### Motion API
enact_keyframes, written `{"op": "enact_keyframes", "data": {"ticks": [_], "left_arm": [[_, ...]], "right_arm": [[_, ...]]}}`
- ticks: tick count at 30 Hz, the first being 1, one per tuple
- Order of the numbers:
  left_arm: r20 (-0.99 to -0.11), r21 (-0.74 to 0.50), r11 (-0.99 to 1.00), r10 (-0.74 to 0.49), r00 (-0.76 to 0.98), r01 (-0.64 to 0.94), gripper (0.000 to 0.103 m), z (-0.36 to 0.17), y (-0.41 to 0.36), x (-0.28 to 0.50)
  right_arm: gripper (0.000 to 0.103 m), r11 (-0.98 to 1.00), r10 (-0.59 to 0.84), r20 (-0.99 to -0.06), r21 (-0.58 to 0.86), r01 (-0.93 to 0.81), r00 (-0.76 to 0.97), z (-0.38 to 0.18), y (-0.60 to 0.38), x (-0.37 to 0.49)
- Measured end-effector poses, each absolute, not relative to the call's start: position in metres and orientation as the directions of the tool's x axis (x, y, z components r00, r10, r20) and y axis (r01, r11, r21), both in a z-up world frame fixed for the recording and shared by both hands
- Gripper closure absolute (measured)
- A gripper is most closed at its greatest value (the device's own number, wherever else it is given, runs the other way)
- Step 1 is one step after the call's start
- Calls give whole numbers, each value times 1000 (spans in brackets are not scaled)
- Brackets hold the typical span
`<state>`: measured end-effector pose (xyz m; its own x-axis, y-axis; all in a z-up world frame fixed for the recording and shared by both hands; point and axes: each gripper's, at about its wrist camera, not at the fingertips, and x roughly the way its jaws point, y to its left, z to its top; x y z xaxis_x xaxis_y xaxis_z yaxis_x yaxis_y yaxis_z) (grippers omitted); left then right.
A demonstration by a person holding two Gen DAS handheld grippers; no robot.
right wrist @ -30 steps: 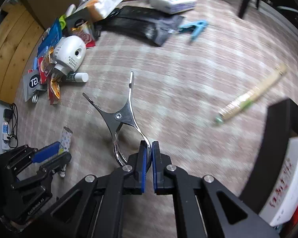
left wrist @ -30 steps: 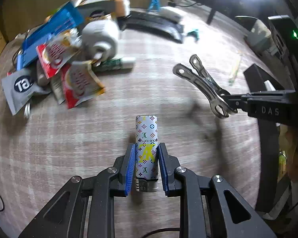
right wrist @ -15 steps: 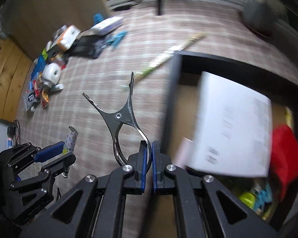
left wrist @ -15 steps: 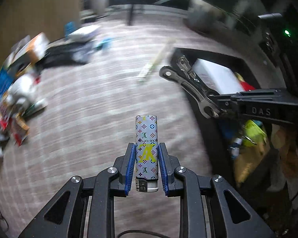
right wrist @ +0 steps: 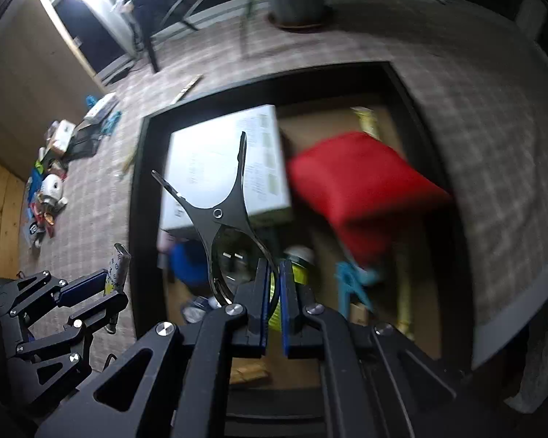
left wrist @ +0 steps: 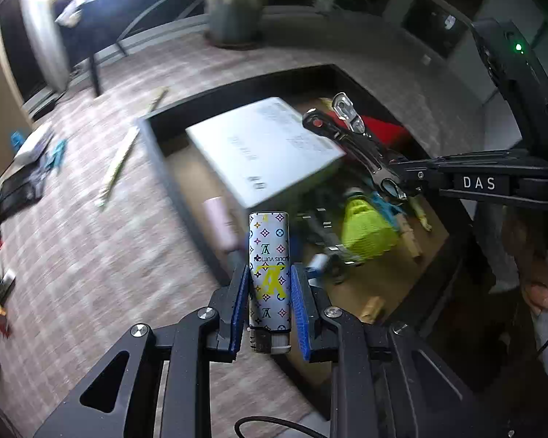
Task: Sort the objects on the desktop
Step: 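Carry the lighter and metal clip to the tray and release both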
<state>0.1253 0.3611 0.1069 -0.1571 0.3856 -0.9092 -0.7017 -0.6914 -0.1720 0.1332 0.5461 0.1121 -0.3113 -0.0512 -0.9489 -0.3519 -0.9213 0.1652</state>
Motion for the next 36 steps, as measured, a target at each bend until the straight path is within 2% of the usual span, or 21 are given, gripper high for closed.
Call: {"op": "enact_keyframes", "data": {"ticks": [9, 21, 24, 25, 26, 27, 36], "left_arm": [[-913, -154, -642, 383, -140, -751, 81, 106, 400, 149], [-910, -139, -637, 384, -155, -758, 81, 109, 417, 154], [-911, -134, -633, 382, -156, -763, 81, 109, 419, 155], [-911, -132, -636, 380, -160, -760, 76, 109, 418, 155], [-914, -130, -646, 373, -162, -753, 62, 109, 417, 153], [-914, -133, -649, 373, -161, -749, 58, 109, 417, 152], [-895, -127, -670, 396, -208, -731, 58, 119, 401, 146]], "right_arm": [[98, -901, -31, -952, 159, -404, -305, 110, 565, 162], [97, -905, -20, -953, 146, -400, -301, 112, 570, 164], [92, -912, -15, -950, 140, -385, -311, 115, 568, 162], [89, -914, -10, -952, 133, -384, -306, 116, 568, 160], [84, -913, -3, -954, 125, -388, -300, 117, 567, 159], [82, -913, -1, -954, 123, -389, -301, 118, 567, 157], [81, -927, 1, -943, 124, -354, -333, 131, 548, 145]]}}
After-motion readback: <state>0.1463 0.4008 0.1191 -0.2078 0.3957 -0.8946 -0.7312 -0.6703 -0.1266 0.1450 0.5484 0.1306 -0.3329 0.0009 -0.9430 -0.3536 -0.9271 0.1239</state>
